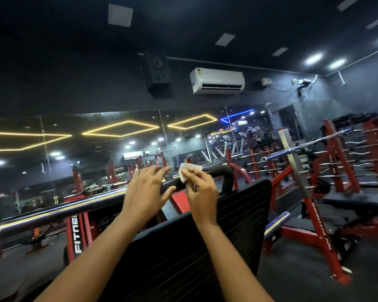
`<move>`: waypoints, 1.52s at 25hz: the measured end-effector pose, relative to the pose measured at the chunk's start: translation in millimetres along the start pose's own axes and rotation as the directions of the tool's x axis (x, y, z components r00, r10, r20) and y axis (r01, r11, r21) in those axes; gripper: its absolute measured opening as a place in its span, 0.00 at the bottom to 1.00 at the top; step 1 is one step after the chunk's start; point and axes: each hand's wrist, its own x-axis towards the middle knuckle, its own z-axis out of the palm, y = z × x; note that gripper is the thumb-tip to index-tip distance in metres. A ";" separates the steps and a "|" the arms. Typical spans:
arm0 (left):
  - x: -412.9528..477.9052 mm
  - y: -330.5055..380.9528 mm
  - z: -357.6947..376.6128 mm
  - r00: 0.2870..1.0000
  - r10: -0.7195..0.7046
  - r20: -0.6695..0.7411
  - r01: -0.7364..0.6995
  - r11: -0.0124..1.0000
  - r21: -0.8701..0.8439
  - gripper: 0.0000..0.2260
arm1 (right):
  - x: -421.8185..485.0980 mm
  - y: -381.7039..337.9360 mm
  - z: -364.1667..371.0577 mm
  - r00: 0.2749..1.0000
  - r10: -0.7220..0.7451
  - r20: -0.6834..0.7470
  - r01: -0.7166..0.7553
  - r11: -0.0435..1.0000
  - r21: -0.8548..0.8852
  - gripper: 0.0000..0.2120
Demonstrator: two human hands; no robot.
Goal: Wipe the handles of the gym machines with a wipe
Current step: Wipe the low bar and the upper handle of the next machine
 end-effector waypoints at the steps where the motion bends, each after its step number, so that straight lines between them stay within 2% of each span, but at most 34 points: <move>1: 9.2 4.3 4.9 0.999 0.053 0.011 -0.054 0.997 0.057 0.27 | 9.1 8.8 -2.1 0.990 -0.123 0.065 0.130 0.985 -0.114 0.13; 3: 27.3 8.5 18.3 0.986 0.152 0.072 -0.161 0.977 0.142 0.29 | 22.9 29.0 -5.3 0.929 -0.312 0.201 0.359 0.891 -0.278 0.14; 5: 37.0 5.8 30.6 0.966 0.228 0.120 -0.248 0.948 0.199 0.30 | 35.0 45.6 -11.4 0.893 -0.341 0.292 0.425 0.853 -0.304 0.12; 7: 39.9 1.8 41.3 0.950 0.283 0.131 -0.306 0.927 0.216 0.34 | 48.3 65.1 -20.9 0.901 -0.311 0.303 0.401 0.863 -0.308 0.15; 9: 39.2 -1.9 52.1 0.934 0.350 0.072 -0.357 0.901 0.246 0.32 | 63.5 82.3 -32.6 0.913 -0.271 0.306 0.371 0.864 -0.341 0.16; 12: 40.6 -6.3 60.6 0.912 0.409 -0.024 -0.389 0.883 0.261 0.25 | 75.2 88.2 -42.3 0.962 -0.061 0.267 0.152 0.931 -0.333 0.14; 13: 41.2 -7.3 61.4 0.906 0.421 -0.043 -0.397 0.881 0.256 0.25 | 73.7 84.3 -40.7 0.963 -0.057 0.264 0.144 0.935 -0.324 0.13; 16: 40.0 -6.1 60.7 0.901 0.431 -0.051 -0.405 0.876 0.261 0.25 | 53.8 74.2 -28.3 0.897 -0.260 0.358 0.369 0.885 -0.283 0.16; 18: 38.9 -2.8 53.2 0.908 0.419 -0.013 -0.404 0.882 0.241 0.29 | 56.0 81.9 -33.3 0.889 -0.294 0.351 0.401 0.871 -0.285 0.20; 20: 41.7 0.8 48.1 0.918 0.389 0.084 -0.397 0.908 0.135 0.29 | 64.6 93.8 -45.1 0.929 -0.219 0.297 0.313 0.894 -0.321 0.18; 22: 52.3 13.8 45.6 0.913 0.363 0.188 -0.373 0.928 0.022 0.26 | 71.5 99.4 -51.3 0.966 -0.055 0.253 0.142 0.930 -0.338 0.15; 23: 57.4 21.8 47.3 0.907 0.364 0.211 -0.372 0.928 -0.002 0.25 | 72.6 98.6 -50.0 0.970 -0.050 0.238 0.130 0.933 -0.337 0.14; 27: 62.9 32.4 62.0 0.911 0.359 0.204 -0.378 0.924 0.063 0.26 | 62.5 92.4 -39.1 0.921 -0.243 0.305 0.326 0.908 -0.262 0.16; 28: 61.8 31.8 62.3 0.911 0.362 0.199 -0.385 0.919 0.086 0.26 | 63.2 98.9 -41.3 0.926 -0.251 0.283 0.327 0.907 -0.267 0.18; 29: 61.3 30.6 62.1 0.909 0.367 0.197 -0.391 0.915 0.096 0.26 | 65.1 106.5 -43.6 0.943 -0.216 0.254 0.285 0.918 -0.277 0.17; 32: 62.0 30.6 62.8 0.905 0.376 0.197 -0.399 0.912 0.092 0.26 | 71.9 117.0 -48.0 0.987 0.015 0.158 0.029 0.961 -0.276 0.15; 34: 61.7 30.5 63.1 0.910 0.368 0.193 -0.391 0.915 0.101 0.26 | 70.1 106.8 -43.8 0.984 -0.027 0.178 0.070 0.968 -0.242 0.14; 36: 61.5 30.1 62.7 0.910 0.364 0.197 -0.389 0.915 0.106 0.26 | 61.1 100.2 -38.4 0.963 -0.157 0.219 0.214 0.941 -0.264 0.15; 38: 61.1 29.8 63.3 0.909 0.365 0.203 -0.392 0.914 0.109 0.26 | 60.5 108.5 -41.2 0.971 -0.137 0.197 0.186 0.949 -0.256 0.17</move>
